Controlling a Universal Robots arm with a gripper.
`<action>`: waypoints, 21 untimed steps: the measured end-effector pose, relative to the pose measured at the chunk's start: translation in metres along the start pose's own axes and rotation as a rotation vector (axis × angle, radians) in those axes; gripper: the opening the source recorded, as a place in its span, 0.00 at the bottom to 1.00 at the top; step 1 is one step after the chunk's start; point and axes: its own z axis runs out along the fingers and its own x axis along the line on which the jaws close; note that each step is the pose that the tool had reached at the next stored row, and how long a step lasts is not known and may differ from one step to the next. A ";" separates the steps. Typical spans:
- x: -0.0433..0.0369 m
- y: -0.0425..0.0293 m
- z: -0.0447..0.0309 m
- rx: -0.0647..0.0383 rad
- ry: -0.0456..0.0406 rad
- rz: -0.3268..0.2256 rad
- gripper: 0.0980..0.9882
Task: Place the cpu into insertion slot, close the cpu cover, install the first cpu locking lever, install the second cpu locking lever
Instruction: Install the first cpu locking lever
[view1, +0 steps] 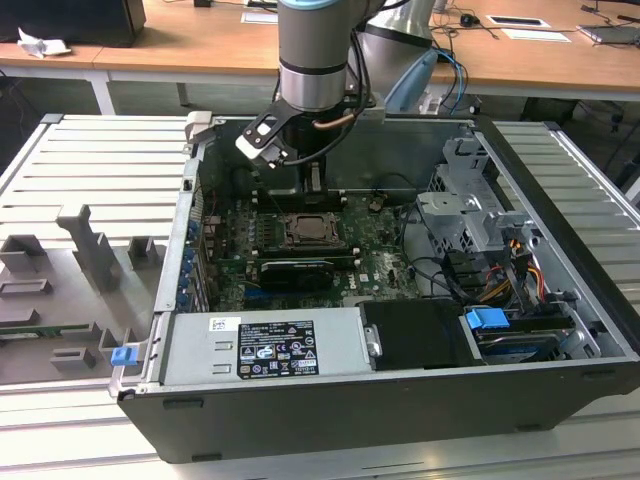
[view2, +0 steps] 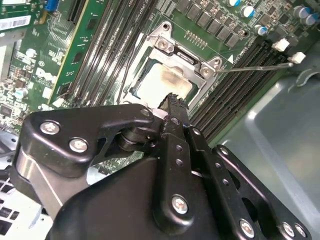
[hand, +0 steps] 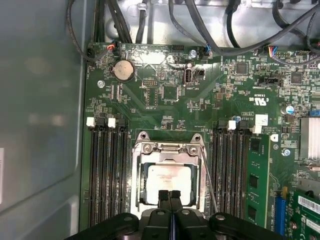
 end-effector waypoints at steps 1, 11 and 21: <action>0.0000 0.0002 -0.0056 0.000 0.0000 0.000 0.01; 0.0002 0.0010 -0.0261 0.000 0.0026 -0.068 0.01; 0.0001 0.0010 -0.0262 0.001 0.0060 -0.155 0.01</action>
